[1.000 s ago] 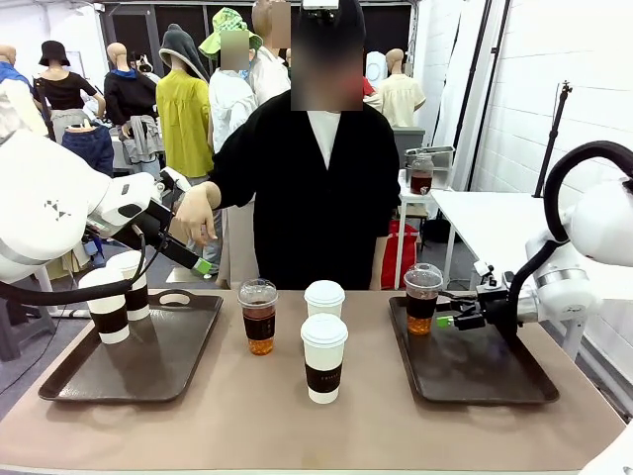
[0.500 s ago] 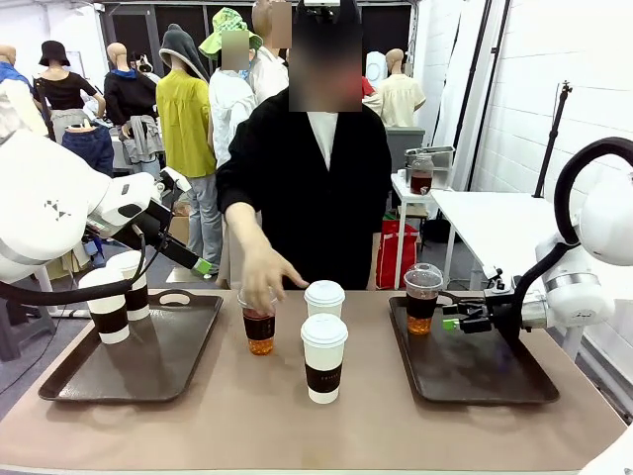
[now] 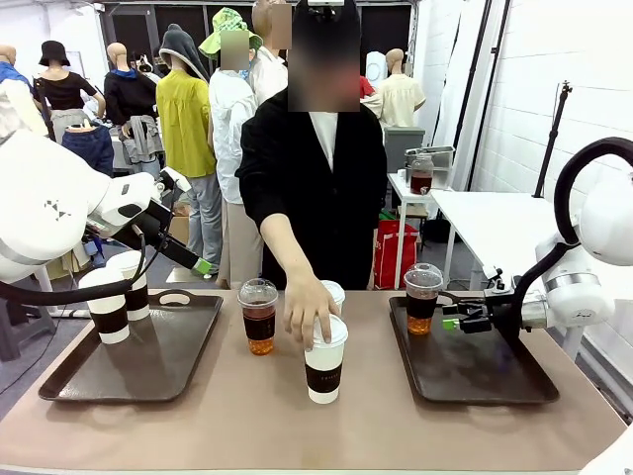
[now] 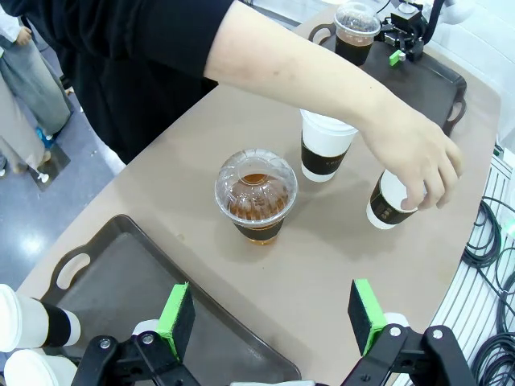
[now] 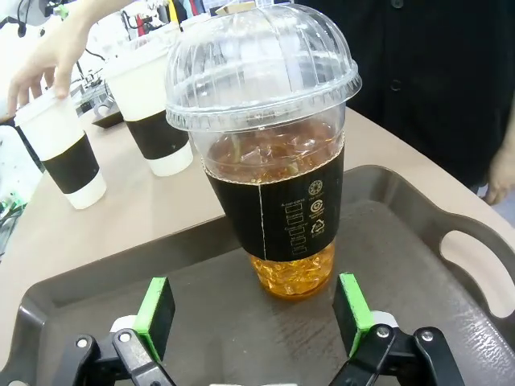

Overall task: Distribute the coffee onto the tray.
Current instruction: Pick up another iced Americano from the middle of the table and place it on the right Handle tray.

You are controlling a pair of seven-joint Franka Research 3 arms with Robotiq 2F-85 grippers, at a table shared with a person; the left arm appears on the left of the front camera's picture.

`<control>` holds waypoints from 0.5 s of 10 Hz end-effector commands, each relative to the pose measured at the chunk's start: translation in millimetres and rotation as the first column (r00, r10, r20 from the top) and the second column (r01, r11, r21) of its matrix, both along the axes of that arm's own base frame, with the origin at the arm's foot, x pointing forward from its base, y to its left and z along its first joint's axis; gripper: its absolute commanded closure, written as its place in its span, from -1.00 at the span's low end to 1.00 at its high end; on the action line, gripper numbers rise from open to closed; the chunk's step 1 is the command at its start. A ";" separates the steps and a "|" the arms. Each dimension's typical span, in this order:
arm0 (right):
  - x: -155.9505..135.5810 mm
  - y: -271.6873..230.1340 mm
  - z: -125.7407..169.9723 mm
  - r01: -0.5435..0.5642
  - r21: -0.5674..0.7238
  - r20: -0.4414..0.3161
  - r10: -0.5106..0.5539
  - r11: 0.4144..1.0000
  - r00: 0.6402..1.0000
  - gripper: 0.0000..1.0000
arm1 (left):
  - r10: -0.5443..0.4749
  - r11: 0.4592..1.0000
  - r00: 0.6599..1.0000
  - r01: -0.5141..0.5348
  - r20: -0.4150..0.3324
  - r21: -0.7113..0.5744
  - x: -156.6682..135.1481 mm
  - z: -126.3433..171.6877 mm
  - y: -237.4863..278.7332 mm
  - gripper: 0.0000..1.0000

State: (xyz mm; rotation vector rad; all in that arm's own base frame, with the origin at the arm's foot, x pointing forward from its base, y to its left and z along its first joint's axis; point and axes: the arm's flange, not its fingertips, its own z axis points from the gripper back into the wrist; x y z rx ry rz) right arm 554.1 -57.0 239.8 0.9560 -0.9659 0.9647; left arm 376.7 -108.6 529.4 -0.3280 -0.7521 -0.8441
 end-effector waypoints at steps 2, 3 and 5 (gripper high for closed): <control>0.0 0.0 0.0 0.000 0.000 0.000 0.000 1.000 1.000 -1.00 | -0.009 1.000 1.000 0.009 -0.007 -0.012 0.1 -1.0 2.3 -1.00; -11.0 -4.4 4.2 0.007 -0.003 0.009 -0.007 1.000 1.000 -1.00 | -0.009 1.000 1.000 0.009 -0.007 -0.012 0.1 -1.0 2.3 -1.00; -31.0 -9.6 9.8 0.025 -0.002 0.026 -0.025 1.000 0.999 -1.00 | -0.009 1.000 1.000 0.009 -0.007 -0.012 0.1 -1.0 2.3 -1.00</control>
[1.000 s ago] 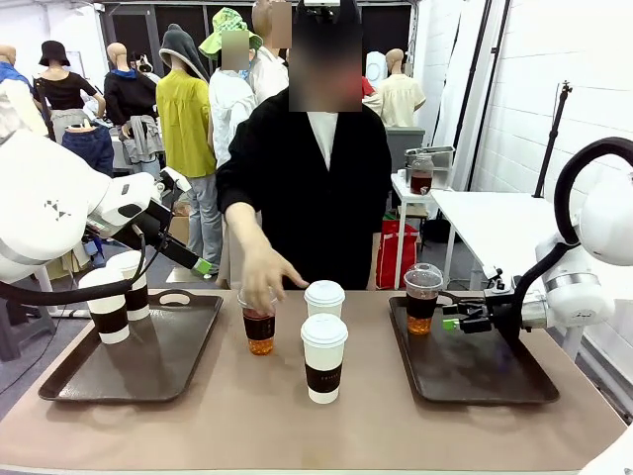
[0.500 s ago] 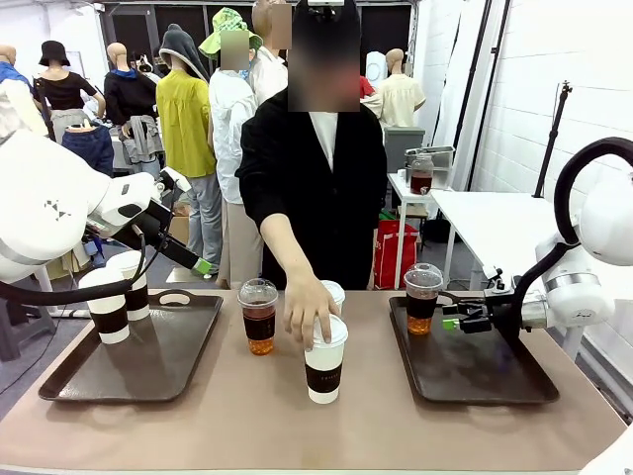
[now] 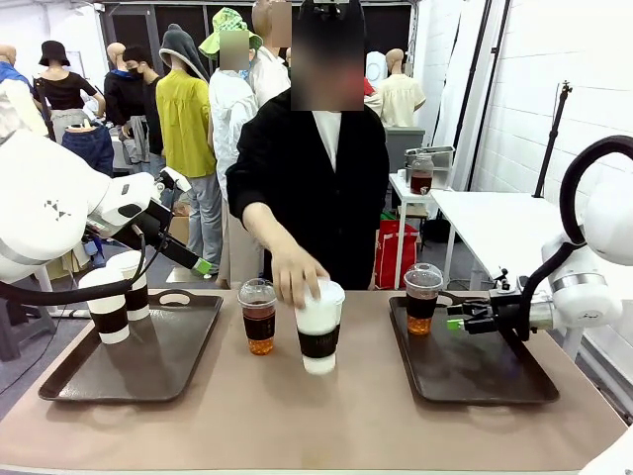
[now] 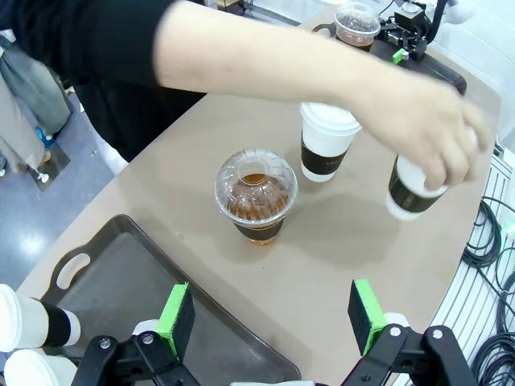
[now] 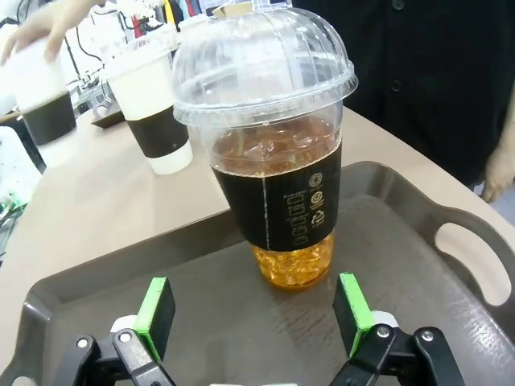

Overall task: Distribute the coffee onto the tray.
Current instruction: Pick up another iced Americano from the middle of the table and place it on the right Handle tray.

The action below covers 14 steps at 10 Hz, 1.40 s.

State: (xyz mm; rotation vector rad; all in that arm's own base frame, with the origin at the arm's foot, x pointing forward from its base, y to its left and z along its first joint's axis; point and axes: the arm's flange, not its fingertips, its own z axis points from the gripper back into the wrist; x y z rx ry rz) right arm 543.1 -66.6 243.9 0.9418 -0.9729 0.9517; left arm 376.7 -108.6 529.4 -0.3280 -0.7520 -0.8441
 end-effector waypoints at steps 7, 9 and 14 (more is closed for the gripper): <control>-75.2 29.8 15.3 -0.093 0.014 0.073 0.091 0.996 0.993 -1.00 | -0.009 1.000 1.000 0.009 -0.007 -0.012 0.1 -1.0 2.3 -1.00; -76.5 45.9 14.4 -0.135 0.020 0.079 0.133 0.991 0.988 -1.00 | -0.009 1.000 1.000 0.009 -0.007 -0.012 0.1 -1.0 2.3 -1.00; -68.3 87.5 4.1 -0.184 0.070 0.125 0.174 0.980 0.977 -1.00 | -0.009 1.000 1.000 0.009 -0.007 -0.012 0.1 -1.0 2.3 -1.00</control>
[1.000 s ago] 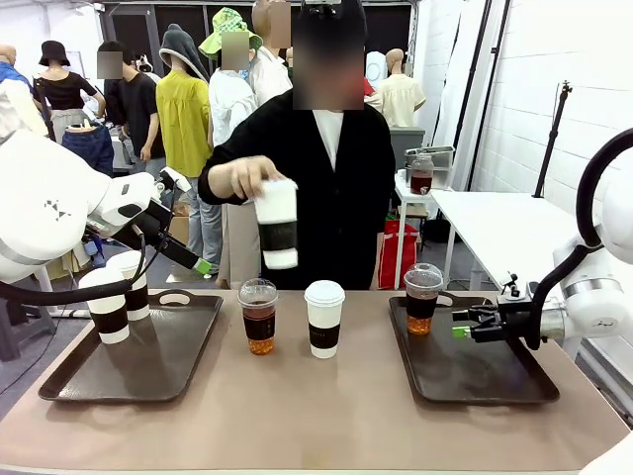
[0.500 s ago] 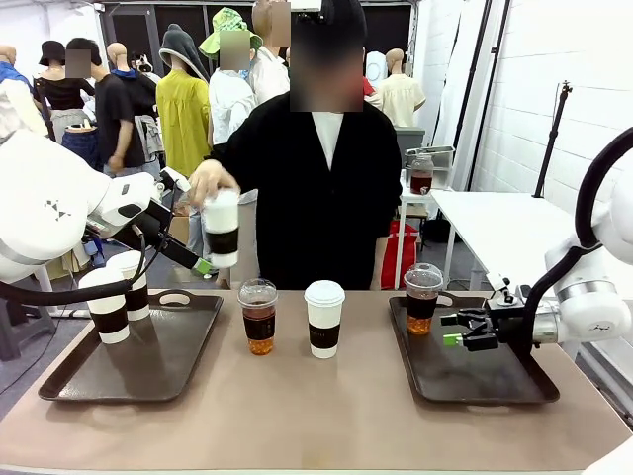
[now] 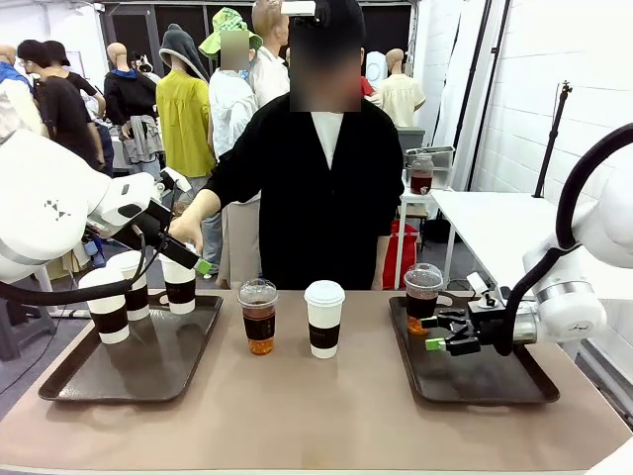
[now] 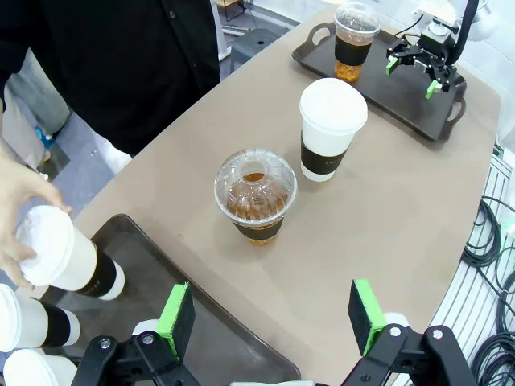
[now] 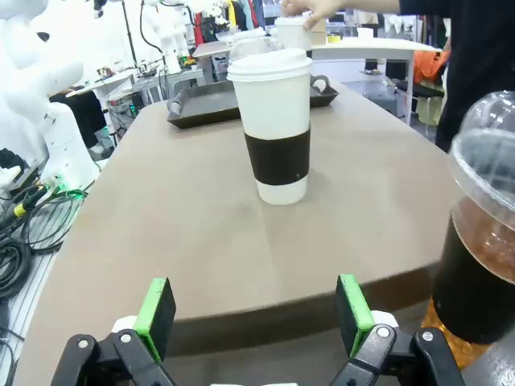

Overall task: Distribute the coffee onto the tray.
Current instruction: Pick up another iced Americano from the middle of the table and place it on the right Handle tray.

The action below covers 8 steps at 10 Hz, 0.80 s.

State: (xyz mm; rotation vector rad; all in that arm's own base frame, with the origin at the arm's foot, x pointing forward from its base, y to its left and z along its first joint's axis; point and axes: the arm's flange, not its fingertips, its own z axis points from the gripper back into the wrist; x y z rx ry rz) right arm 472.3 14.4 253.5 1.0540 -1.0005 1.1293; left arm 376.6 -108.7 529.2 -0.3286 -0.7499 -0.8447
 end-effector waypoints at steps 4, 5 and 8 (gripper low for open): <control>10.0 36.1 -15.7 -0.028 0.050 0.048 0.026 0.998 0.999 -1.00 | -0.008 1.000 1.000 0.008 -0.005 -0.013 0.2 -0.8 2.4 -1.00; 13.7 43.6 -17.1 -0.032 0.053 0.057 0.029 0.998 0.998 -1.00 | -0.008 1.000 1.000 0.008 -0.005 -0.013 0.2 -0.8 2.4 -1.00; 25.4 58.9 -18.5 -0.037 0.065 0.065 0.033 0.997 0.997 -1.00 | -0.008 1.000 1.000 0.008 -0.005 -0.013 0.2 -0.8 2.4 -1.00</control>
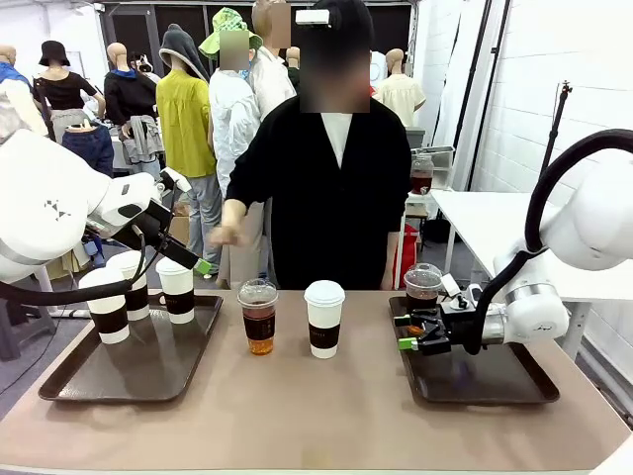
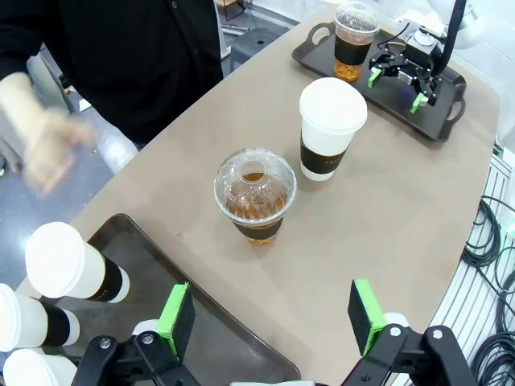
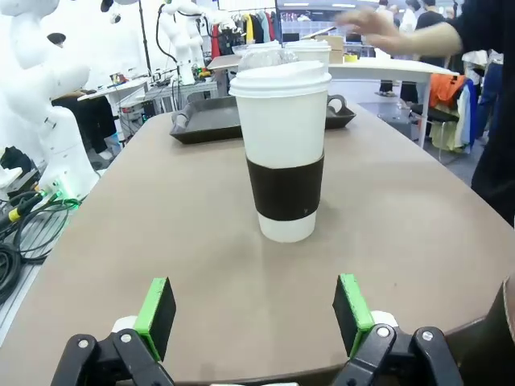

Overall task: Distribute the coffee onto the tray.
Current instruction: Pick up another iced Americano from the middle of the table and place it on the right Handle tray.

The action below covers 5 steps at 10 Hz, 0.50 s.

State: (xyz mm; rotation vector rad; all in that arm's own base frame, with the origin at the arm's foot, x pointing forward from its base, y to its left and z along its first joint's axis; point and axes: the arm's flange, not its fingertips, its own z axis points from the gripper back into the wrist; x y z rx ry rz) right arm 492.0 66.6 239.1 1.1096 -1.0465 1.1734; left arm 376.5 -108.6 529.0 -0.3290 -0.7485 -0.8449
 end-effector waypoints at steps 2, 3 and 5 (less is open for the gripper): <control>11.0 12.4 -3.6 0.028 0.018 0.023 -0.028 0.999 0.999 -1.00 | -0.008 1.000 1.000 0.008 -0.003 -0.013 0.3 -0.6 2.4 -1.00; 12.7 15.4 -5.0 0.020 0.011 0.020 -0.020 1.000 1.000 -1.00 | -0.008 1.000 1.000 0.008 -0.003 -0.013 0.3 -0.6 2.4 -1.00; 13.1 16.9 -4.8 0.004 -0.002 0.013 -0.004 1.000 1.000 -1.00 | -0.008 1.000 1.000 0.008 -0.003 -0.013 0.3 -0.6 2.4 -1.00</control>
